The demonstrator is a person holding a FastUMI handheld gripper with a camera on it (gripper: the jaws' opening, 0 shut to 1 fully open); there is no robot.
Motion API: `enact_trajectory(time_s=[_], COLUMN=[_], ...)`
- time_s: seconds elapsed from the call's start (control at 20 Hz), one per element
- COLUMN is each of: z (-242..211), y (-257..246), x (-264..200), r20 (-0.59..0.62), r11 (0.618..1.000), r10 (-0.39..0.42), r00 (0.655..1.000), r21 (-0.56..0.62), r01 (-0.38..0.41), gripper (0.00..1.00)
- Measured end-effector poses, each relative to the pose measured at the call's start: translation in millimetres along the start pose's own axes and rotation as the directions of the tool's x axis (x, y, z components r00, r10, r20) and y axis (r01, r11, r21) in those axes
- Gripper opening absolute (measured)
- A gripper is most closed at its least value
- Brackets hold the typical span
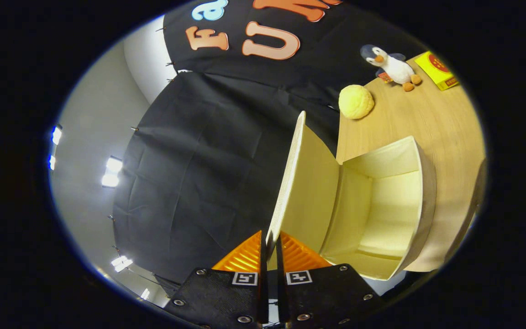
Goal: Open the storage box then place both shoes into the box .Put the left shoe in first, then the right shoe, with the right side of both shoes facing outward in a uniform manner.
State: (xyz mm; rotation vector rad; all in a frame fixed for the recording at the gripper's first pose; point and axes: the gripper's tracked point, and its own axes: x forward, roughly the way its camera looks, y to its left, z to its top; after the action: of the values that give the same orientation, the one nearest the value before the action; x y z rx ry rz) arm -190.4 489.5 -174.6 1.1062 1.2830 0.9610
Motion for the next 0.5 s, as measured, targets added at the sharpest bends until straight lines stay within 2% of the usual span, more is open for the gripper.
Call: enact_trajectory(time_s=[0.2,0.5], z=[-8.0,-27.9], y=[27.4,41.0], x=[39.5,113.2], r20=[-0.039,-0.112], r11=[0.998,0.992], r10=[-0.002,-0.058], r00=[0.999,0.992], r21=[-0.062,-0.122], r01=[-0.001,0.044], gripper=[0.1,0.11])
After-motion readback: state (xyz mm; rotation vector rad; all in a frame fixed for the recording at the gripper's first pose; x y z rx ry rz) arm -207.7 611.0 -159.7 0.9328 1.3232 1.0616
